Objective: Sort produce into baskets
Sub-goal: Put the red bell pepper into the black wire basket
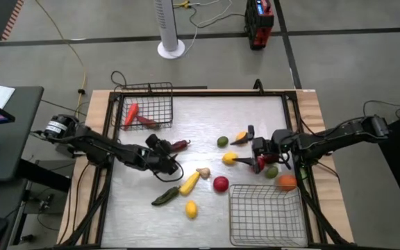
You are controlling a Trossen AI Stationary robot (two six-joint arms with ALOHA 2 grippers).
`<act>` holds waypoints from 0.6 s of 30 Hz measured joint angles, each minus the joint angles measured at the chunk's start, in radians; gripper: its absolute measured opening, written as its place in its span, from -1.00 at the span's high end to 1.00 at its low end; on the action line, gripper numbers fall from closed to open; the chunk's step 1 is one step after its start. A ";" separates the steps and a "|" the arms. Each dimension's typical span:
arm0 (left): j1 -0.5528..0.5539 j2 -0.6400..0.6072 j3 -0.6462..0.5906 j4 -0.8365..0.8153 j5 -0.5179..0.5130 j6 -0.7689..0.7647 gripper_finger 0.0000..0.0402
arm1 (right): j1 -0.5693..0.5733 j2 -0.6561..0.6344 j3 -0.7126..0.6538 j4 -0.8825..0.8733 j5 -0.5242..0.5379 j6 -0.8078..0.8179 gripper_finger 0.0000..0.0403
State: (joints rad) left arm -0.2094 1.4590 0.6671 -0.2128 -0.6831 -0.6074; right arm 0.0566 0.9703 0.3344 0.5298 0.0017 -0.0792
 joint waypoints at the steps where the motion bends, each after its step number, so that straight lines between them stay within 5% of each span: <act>1: 0.011 0.000 0.004 0.026 0.018 0.033 -0.30 | -0.001 0.000 0.000 0.011 0.000 0.000 -0.54; 12: 0.153 0.016 0.043 0.091 0.164 0.263 -0.30 | 0.000 0.000 0.000 0.027 0.000 0.000 -0.54; 18: 0.169 0.016 0.043 0.097 0.163 0.316 -0.30 | 0.000 0.000 0.000 0.027 0.000 0.000 -0.54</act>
State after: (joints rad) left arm -0.0409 1.4746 0.7105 -0.1162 -0.5205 -0.2913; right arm 0.0563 0.9699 0.3344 0.5568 0.0017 -0.0788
